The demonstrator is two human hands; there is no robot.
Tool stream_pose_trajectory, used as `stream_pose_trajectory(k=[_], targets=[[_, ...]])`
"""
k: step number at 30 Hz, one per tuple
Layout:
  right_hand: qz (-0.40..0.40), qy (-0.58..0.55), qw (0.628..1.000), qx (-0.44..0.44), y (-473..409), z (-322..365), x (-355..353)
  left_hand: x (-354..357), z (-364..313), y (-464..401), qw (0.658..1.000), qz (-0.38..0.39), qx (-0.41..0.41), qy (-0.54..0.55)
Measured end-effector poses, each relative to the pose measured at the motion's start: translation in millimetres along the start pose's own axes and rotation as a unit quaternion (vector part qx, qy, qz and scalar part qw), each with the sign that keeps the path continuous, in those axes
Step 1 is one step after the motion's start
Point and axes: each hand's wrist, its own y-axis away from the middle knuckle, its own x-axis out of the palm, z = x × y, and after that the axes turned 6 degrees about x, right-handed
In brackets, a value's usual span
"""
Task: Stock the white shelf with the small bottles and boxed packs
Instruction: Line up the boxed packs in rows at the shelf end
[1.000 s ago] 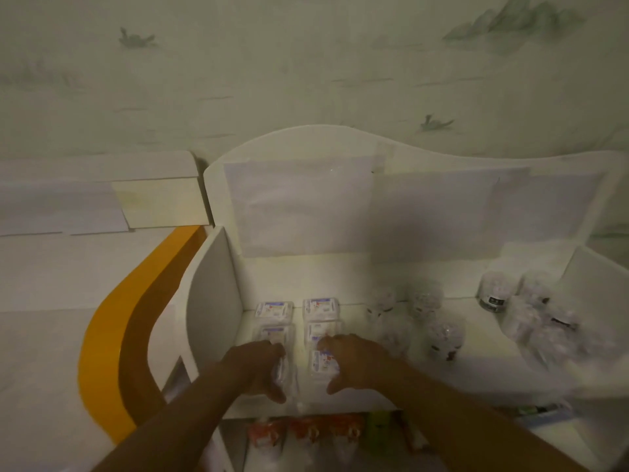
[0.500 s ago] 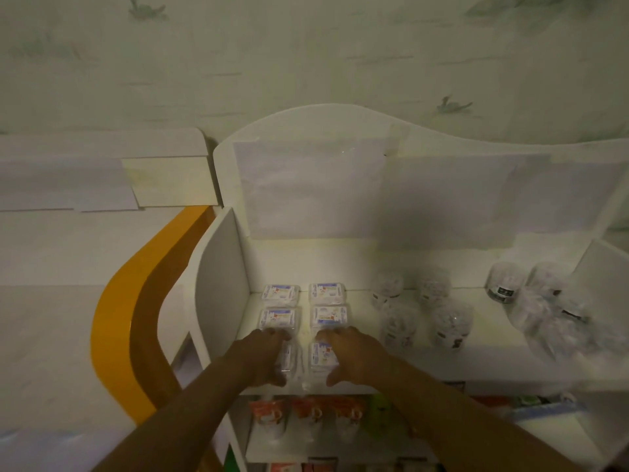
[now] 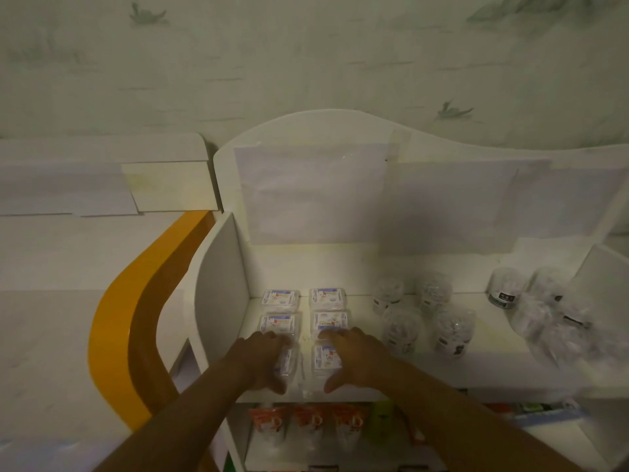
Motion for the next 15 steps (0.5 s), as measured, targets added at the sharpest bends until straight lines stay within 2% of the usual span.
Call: stream_pose_trajectory(k=[3, 10, 15], targets=[[-0.022, -0.022, 0.999, 0.01, -0.5, 0.0, -9.8, -4.2, -0.6, 0.5, 1.0, 0.005, -0.007, -0.014], [-0.068, -0.031, 0.997, 0.019, -10.3, -8.5, -26.4, -20.6, 3.9, -6.3, 0.995, -0.085, -0.042, -0.013], [-0.074, -0.037, 0.996, 0.027, -28.5, -6.4, -30.9, -22.8, 4.8, -23.1, 0.995, -0.083, -0.05, -0.012]])
